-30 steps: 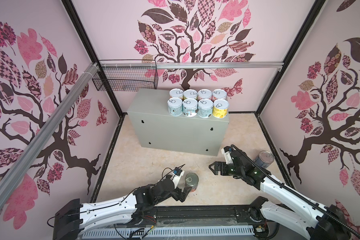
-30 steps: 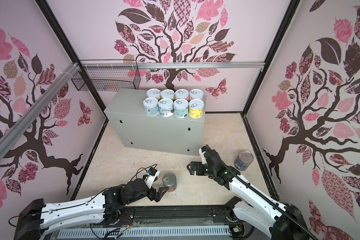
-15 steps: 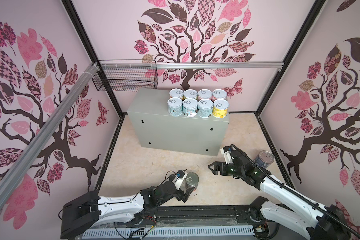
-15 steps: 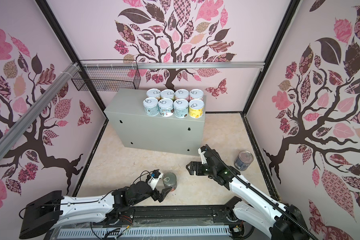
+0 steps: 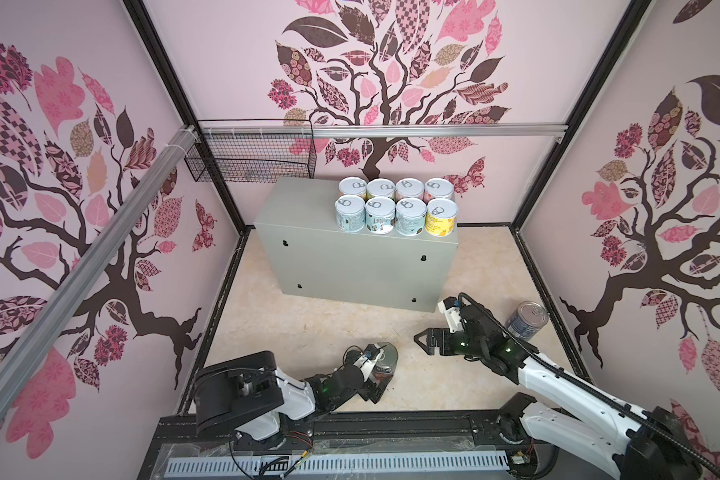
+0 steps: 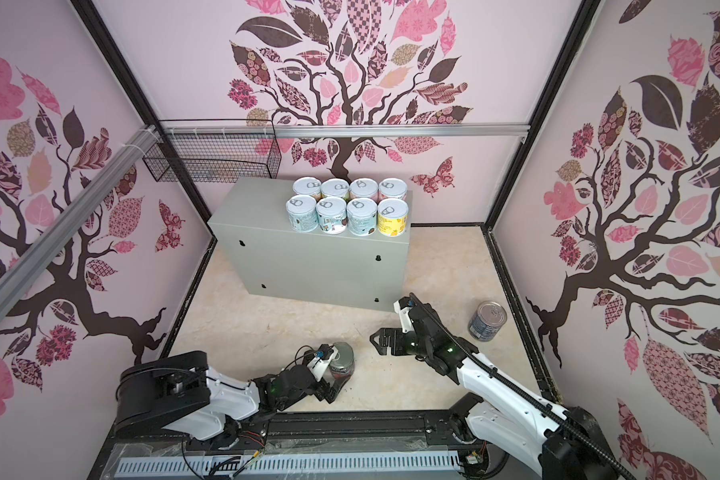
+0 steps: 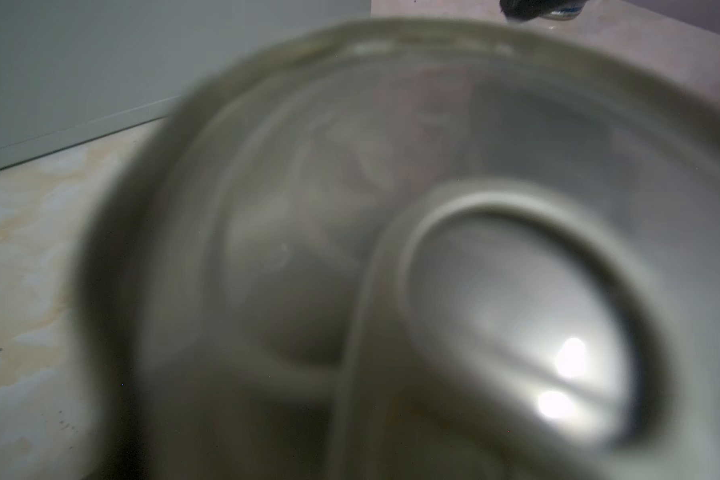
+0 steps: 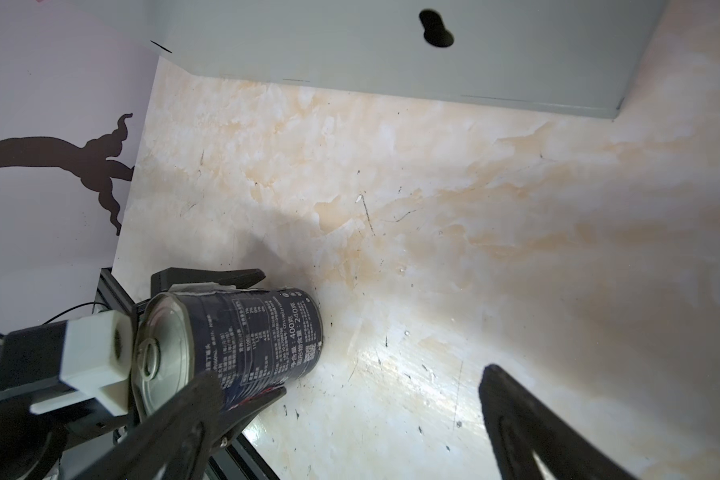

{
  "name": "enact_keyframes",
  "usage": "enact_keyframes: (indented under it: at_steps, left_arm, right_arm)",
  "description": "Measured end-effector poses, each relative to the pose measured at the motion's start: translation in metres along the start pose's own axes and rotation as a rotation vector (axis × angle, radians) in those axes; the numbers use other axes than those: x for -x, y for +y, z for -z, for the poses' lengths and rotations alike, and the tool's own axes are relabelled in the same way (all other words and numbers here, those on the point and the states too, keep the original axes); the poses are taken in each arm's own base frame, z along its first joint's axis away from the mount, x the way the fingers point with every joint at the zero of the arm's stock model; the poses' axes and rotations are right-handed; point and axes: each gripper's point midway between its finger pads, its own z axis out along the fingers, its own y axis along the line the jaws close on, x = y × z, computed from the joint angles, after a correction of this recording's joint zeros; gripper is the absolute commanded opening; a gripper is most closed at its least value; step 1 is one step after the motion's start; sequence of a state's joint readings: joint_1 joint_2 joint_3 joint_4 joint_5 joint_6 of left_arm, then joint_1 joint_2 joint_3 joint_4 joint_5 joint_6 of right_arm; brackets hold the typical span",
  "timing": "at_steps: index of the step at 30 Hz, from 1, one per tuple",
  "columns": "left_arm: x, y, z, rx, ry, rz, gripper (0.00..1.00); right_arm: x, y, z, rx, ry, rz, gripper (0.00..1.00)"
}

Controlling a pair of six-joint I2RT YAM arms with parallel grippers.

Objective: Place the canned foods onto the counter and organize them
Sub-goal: 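Close the left gripper around the dark can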

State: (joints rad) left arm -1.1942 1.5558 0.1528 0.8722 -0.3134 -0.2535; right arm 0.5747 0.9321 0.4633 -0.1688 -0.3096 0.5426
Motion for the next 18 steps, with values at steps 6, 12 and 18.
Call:
enact_keyframes:
  at_steps: [6,12,18]
  left_arm:
    - [0.010,0.000,-0.013,0.027,-0.087,-0.012,0.98]
    - [0.027,-0.003,-0.025,0.047,-0.144,-0.034,0.98]
    - [0.043,-0.006,-0.029,0.060,-0.192,-0.037,0.96]
  right_arm:
    - [-0.004,0.001,0.006,0.024,-0.019,0.009,1.00]
    - [-0.007,0.000,0.006,0.028,-0.016,0.009,1.00]
    - [-0.009,0.000,0.004,0.031,-0.002,0.007,1.00]
